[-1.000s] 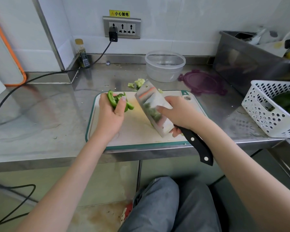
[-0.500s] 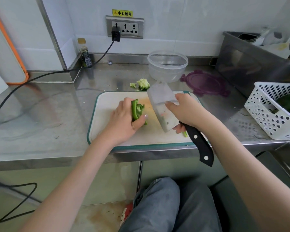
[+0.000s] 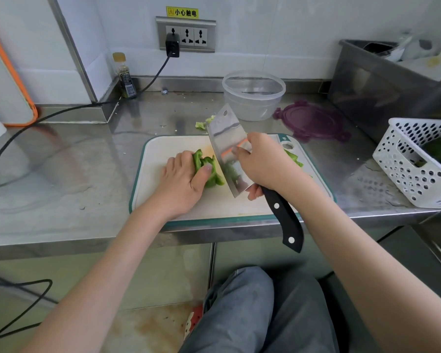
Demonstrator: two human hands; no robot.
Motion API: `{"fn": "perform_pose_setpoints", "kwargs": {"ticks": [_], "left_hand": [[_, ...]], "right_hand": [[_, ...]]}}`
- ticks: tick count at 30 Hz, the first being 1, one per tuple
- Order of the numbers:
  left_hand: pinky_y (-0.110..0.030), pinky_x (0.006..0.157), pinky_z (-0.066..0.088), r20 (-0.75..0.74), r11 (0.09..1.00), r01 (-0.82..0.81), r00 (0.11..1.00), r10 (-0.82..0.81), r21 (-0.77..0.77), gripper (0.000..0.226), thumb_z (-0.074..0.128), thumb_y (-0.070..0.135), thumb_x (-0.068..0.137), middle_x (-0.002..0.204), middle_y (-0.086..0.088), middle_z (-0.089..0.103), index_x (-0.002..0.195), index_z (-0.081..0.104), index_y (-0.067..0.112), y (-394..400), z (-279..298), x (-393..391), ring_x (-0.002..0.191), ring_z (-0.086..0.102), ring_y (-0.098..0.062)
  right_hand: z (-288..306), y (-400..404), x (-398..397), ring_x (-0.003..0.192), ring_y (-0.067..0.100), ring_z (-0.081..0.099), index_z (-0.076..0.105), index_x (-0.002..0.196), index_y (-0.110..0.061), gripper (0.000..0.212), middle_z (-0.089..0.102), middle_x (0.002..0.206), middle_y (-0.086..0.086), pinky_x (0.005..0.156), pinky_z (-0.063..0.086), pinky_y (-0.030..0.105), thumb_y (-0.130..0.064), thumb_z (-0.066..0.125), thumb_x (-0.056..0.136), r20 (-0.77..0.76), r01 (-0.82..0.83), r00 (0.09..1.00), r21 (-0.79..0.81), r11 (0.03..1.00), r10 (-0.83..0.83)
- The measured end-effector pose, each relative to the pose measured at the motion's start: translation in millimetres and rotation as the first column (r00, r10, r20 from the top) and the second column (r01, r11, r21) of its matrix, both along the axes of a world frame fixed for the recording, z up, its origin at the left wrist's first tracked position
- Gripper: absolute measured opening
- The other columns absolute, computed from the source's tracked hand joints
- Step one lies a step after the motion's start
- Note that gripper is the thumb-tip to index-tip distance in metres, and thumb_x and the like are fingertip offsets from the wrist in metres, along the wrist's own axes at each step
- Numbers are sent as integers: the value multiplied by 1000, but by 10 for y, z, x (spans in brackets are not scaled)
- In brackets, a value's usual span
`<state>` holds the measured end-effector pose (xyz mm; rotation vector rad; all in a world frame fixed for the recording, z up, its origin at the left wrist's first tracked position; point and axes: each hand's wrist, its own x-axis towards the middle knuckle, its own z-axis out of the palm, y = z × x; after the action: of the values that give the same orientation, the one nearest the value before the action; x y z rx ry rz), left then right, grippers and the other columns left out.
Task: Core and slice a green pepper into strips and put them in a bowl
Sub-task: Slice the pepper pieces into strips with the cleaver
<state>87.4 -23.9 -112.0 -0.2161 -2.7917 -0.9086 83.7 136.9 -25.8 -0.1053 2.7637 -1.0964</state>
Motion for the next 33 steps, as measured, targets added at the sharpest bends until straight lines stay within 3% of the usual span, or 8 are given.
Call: {"fn": "perform_pose_setpoints", "kwargs": {"ticks": [7, 12, 16, 19, 22, 27, 31, 33], "left_hand": [[-30, 83, 20, 9, 997, -9, 1000, 10, -71, 51, 11, 62, 76, 104, 0, 31, 98, 26, 18, 13, -13, -1, 102, 31, -21], [-27, 78, 17, -15, 996, -6, 1000, 5, -94, 62, 4, 65, 66, 101, 0, 32, 96, 28, 17, 20, -4, 22, 94, 25, -16], [-29, 78, 17, -17, 992, -13, 1000, 11, -128, 62, 2, 65, 67, 101, -1, 32, 96, 28, 16, 16, -6, 23, 93, 25, -17], [-29, 79, 18, -12, 990, -15, 1000, 13, -141, 61, 2, 65, 67, 100, -1, 32, 95, 28, 17, 16, -9, 25, 93, 26, -17], [-29, 79, 18, -10, 991, -11, 1000, 10, -133, 60, 2, 66, 68, 100, -1, 32, 94, 27, 17, 18, -11, 25, 93, 26, -17], [-28, 79, 18, -11, 995, -9, 1000, 8, -100, 64, 3, 70, 68, 100, -1, 34, 95, 29, 17, 22, -7, 12, 93, 27, -17], [-29, 78, 18, -18, 995, -9, 1000, 7, -95, 64, 3, 70, 69, 98, -1, 35, 94, 29, 17, 31, -12, 8, 91, 29, -18], [-29, 77, 17, -22, 993, -13, 1000, 10, -118, 64, 2, 69, 69, 97, -1, 35, 93, 28, 17, 39, -18, 9, 90, 29, -18]], "right_hand": [[8, -83, 42, 22, 16, 50, 40, 117, -5, 29, 58, 66, 19, 27, 35, 16, -29, 37, 101, 31, -26, 999, 46, 999, 25], [26, -138, 17, 24, 12, 47, 42, 115, -2, 25, 56, 60, 11, 31, 40, 21, -21, 35, 102, 154, -40, 988, 199, 979, 9], [-92, -137, 7, 25, 3, 47, 44, 93, -9, 13, 48, 61, 2, 23, 32, 11, -20, 38, 98, -86, -38, 995, 161, 986, 52], [-122, -157, -24, 26, -16, 39, 41, 90, -9, 10, 44, 61, 1, 21, 25, 9, -17, 40, 97, -102, -45, 993, 177, 983, 63], [-104, -177, -37, 30, 9, 50, 41, 89, -9, 9, 44, 61, 1, 20, 23, 9, -16, 40, 96, -123, -56, 989, 208, 977, 83], [-59, -112, -29, 43, 11, 49, 44, 91, -10, 13, 48, 62, 1, 24, 32, 12, -20, 40, 97, -154, -53, 984, 195, 979, 84], [-22, -211, 0, 56, 21, 56, 42, 96, -9, 8, 52, 71, 8, 43, 48, 32, -13, 50, 94, -133, -50, 986, 325, 944, 98], [6, -278, 7, 70, 33, 64, 43, 105, -7, 22, 48, 71, 10, 52, 51, 38, -3, 57, 88, -50, -41, 997, 393, 919, 66]]}}
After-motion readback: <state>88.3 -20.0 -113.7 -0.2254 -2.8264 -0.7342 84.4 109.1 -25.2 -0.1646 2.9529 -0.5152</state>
